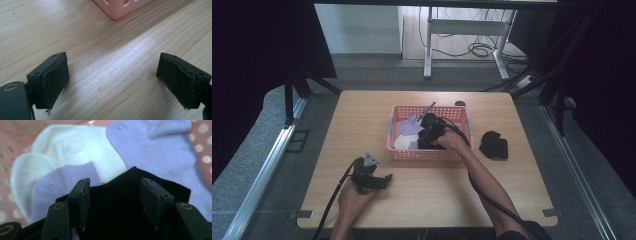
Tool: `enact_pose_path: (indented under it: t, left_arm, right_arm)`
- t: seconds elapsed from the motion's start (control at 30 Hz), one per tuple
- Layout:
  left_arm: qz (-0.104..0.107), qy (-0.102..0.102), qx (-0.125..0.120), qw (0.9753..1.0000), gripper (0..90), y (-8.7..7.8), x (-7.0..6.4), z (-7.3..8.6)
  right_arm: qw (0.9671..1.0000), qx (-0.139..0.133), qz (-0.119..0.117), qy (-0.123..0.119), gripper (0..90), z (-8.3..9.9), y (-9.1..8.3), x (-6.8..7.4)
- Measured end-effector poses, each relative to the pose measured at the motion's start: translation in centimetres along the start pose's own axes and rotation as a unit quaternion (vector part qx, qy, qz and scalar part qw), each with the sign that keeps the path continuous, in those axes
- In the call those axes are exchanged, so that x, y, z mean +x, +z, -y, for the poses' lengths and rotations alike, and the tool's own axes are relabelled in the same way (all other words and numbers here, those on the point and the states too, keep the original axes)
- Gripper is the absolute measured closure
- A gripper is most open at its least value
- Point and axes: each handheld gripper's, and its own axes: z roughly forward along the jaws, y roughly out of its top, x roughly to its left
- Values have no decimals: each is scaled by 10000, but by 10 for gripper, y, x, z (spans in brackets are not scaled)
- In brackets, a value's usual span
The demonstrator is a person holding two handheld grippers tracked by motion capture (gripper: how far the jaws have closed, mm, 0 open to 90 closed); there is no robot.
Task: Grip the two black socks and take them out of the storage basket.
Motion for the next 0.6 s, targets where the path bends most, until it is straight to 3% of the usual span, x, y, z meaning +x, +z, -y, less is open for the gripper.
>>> enact_pose_path:
  t: [0.07, 0.17, 0.3, 0.4, 0.6]
  left_arm:
    - [0, 0, -1, 10000, 105, 0, 0, 0]
    - [-1, -1, -2, 10000, 105, 0, 0, 0]
    - [-1, 1, -1, 10000, 105, 0, 0, 0]
    - [0, 0, -1, 10000, 106, 0, 0, 0]
    - [1, 6, 3, 10000, 105, 0, 0, 0]
  right_arm:
    - [10000, 52, -35, 25, 487, 1, 3, -1]
    - [9996, 75, -230, 147, 640, 1, 4, -1]
    - [9995, 92, -200, 212, 837, 1, 2, -1]
    - [9996, 78, -193, 185, 873, 1, -2, 0]
    - [9991, -277, -77, 301, 879, -2, -19, -2]
